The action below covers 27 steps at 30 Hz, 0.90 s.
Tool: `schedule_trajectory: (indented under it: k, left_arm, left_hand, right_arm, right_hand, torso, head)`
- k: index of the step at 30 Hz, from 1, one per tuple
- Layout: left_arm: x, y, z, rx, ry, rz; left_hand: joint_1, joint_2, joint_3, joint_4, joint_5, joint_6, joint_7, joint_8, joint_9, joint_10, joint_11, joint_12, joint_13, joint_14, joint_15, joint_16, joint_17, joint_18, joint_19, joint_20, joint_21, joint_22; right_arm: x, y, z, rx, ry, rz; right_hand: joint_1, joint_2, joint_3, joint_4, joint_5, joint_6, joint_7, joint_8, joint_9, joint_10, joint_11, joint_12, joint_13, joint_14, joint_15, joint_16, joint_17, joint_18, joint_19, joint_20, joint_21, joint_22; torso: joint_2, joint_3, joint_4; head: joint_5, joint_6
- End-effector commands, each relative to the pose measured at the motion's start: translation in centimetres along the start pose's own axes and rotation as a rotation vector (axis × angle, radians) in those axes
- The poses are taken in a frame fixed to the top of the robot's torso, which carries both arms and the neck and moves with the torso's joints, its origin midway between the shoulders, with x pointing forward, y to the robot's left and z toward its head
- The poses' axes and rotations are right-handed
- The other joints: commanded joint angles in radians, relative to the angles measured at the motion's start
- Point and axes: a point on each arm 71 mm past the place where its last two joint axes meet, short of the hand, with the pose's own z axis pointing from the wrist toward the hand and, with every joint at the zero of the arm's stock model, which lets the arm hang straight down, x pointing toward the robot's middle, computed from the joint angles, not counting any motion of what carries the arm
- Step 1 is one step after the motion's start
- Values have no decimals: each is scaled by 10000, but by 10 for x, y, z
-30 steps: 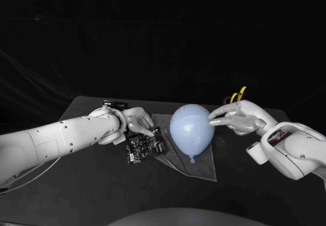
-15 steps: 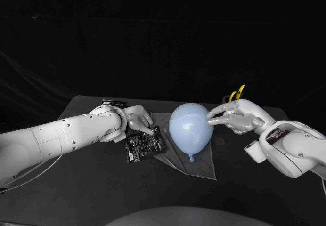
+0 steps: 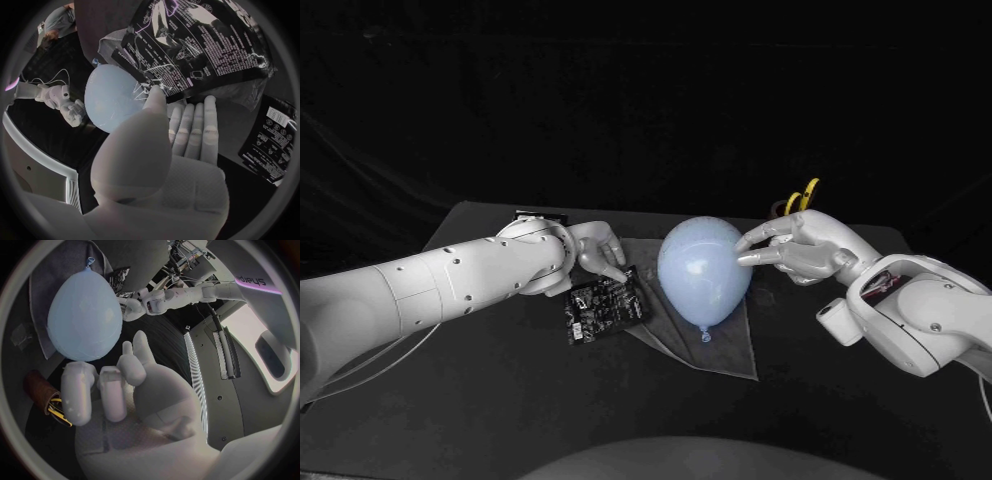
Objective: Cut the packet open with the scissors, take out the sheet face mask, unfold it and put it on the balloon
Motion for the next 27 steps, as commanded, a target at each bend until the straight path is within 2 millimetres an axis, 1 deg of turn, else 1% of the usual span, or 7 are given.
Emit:
schedule_trajectory:
  k: [1,8,13,24,25,26,27]
  left_arm:
    - [22,3,3,-448,1165,373]
    - [26,-1,4,-528,1517,758]
    - [28,-4,6,-591,1703,1052]
    - [32,-10,9,-835,1890,1576]
    - [32,-10,10,-847,1877,1595]
    - [32,-11,10,-854,1862,1606]
    - [32,-11,10,-861,1843,1619]
  left_hand:
    - [16,103,34,-14,12,163,-72,78,21,158,-41,68,6,-42,-29,77,-7,-353,-464,133,-333,-108]
    - [92,277,-71,-13,11,540,-52,219,38,463,-219,109,-13,195,-181,458,100,-294,-485,116,-310,-71]
    - [64,304,-157,-2,12,596,23,222,22,427,-237,42,-36,141,-192,581,141,-299,-554,124,-334,-73]
    - [-182,217,-631,11,16,102,256,-130,-160,151,-130,-66,-33,79,-190,1504,541,-315,-572,115,-253,10]
    - [-188,200,-682,8,13,27,230,-178,-181,114,-125,-65,-28,173,-230,1786,674,-294,-484,110,-173,55]
    - [-187,160,-731,15,20,-129,-103,-270,-217,13,-66,-78,-27,396,-277,2348,950,-239,-220,95,45,172]
    - [-179,153,-739,18,0,-175,-247,-300,-228,-23,-69,-69,-23,433,-302,2674,1120,-218,-103,85,165,240]
  right_arm:
    - [2,1,0,-100,237,-50]
    - [3,2,0,-129,297,-31]
    - [4,3,-1,-154,329,-16]
    - [5,4,-2,-196,377,11]
    - [5,4,-2,-200,380,14]
    - [5,4,-2,-203,381,17]
    - [5,4,-2,-207,383,20]
  right_hand:
    - [52,74,75,46,-68,-48,41,-43,22,655,-109,2013,3160,1043,48,36,2627,-148,430,13,-58,2240]
    - [47,73,107,68,-84,-42,40,-46,31,653,-109,2009,3162,1043,49,36,2627,-143,419,14,-76,2234]
    - [47,74,133,84,-97,-38,38,-49,38,655,-110,2011,3169,1043,49,36,2627,-141,414,15,-85,2231]
    - [51,75,192,115,-110,-29,34,-55,51,647,-113,1995,3163,1043,48,36,2627,-135,399,17,-111,2222]
    - [51,75,192,115,-110,-29,34,-55,51,647,-113,1995,3163,1043,48,36,2627,-135,399,17,-111,2222]
    - [52,75,195,116,-111,-29,34,-55,52,645,-113,1992,3160,1043,48,36,2627,-133,396,17,-116,2221]
    - [54,74,201,118,-112,-28,33,-56,53,639,-113,1982,3150,1043,48,36,2627,-131,390,17,-128,2217]
  torso:
    - [-6,2,8]
    - [-17,8,4]
    - [-10,3,3]
    - [-6,5,8]
    - [-8,9,6]
    - [-7,7,6]
    - [-3,9,6]
  head:
    - [-26,-47]
    - [-59,-85]
    - [-83,-81]
    - [-112,-107]
    - [-118,-115]
    - [-123,-115]
    - [-127,-113]
